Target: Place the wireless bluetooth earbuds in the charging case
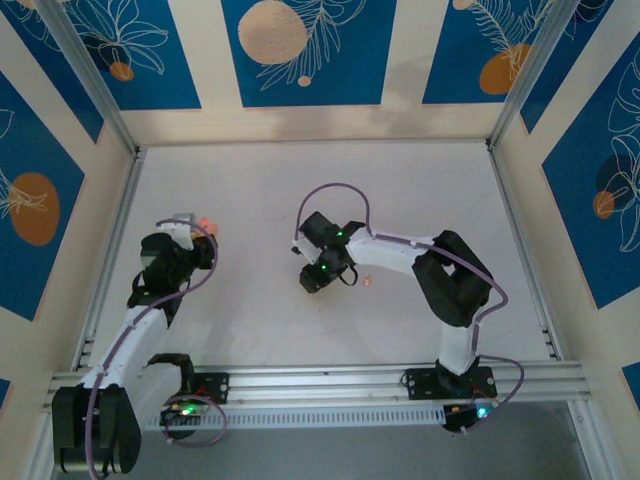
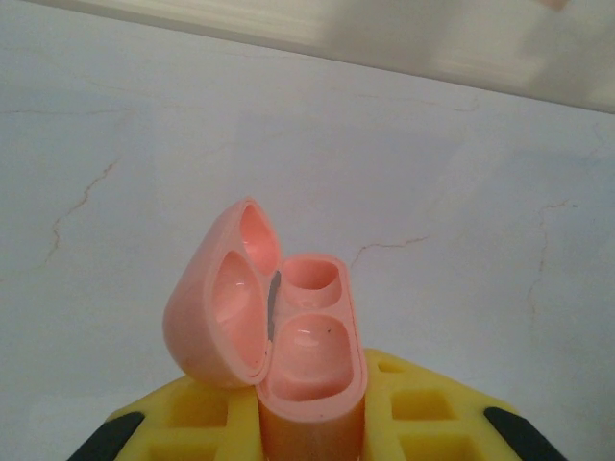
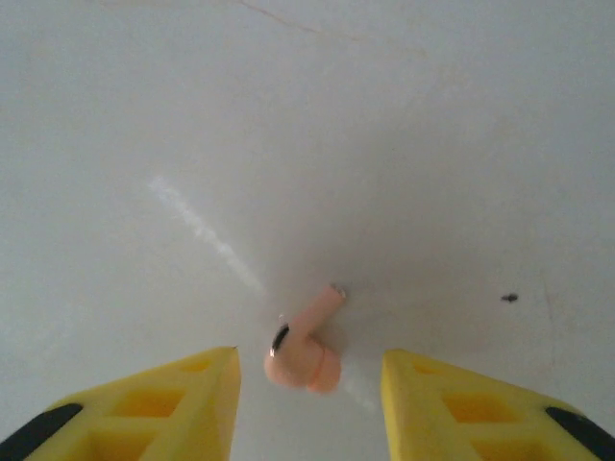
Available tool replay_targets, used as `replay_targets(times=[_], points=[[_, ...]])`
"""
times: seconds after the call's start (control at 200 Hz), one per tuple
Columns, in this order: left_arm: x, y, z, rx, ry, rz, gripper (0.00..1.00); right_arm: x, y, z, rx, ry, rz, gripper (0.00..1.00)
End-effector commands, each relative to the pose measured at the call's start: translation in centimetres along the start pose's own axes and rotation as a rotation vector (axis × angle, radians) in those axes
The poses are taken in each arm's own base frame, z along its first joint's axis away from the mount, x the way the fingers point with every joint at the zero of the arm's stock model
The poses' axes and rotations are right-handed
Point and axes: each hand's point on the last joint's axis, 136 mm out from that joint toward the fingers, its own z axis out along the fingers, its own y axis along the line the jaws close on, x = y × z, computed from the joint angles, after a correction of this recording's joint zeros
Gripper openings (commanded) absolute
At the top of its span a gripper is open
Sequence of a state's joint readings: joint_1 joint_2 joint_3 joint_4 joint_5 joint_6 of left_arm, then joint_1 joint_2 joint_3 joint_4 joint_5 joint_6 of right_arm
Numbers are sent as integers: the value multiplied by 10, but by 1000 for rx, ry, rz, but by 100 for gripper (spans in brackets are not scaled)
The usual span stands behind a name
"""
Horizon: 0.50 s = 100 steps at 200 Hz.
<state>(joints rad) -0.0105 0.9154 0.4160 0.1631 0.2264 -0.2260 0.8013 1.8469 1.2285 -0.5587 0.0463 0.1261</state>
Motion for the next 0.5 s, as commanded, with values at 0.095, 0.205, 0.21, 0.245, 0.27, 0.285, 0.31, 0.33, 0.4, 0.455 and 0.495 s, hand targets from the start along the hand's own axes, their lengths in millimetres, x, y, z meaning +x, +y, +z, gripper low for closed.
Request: replay_targets(times=[0.095, 0.205, 0.21, 0.245, 0.27, 0.285, 0.31, 0.33, 0.4, 0.455, 0.495], points=[[-12, -4, -1, 26, -29, 21, 21, -22, 14, -47, -97, -70, 51, 45], [-12, -4, -1, 26, -29, 20, 21, -31, 18, -49, -108, -69, 13, 44], [-12, -4, -1, 27, -29, 20, 21, -32, 18, -49, -109, -70, 10, 44], [-13, -4, -1, 28, -31, 21, 21, -34, 19, -47, -118, -64, -8, 43], [-13, -5, -1, 30, -31, 22, 21, -35, 20, -44, -124, -58, -21, 43], [-12, -4, -1, 30, -30, 21, 21, -36, 21, -43, -128, -54, -26, 43], [-12, -5, -1, 31, -30, 21, 21, -37, 21, -40, -134, -47, -35, 43], [-12, -5, -1, 32, -29, 22, 21, -38, 22, -37, -141, -41, -41, 43], [-12, -6, -1, 37, -28, 20, 21, -41, 25, -29, -169, -23, -61, 43], [-12, -6, -1, 39, -28, 19, 21, -43, 27, -21, -188, -8, -68, 43], [-12, -6, -1, 40, -28, 19, 21, -45, 29, -17, -206, 2, -73, 43]])
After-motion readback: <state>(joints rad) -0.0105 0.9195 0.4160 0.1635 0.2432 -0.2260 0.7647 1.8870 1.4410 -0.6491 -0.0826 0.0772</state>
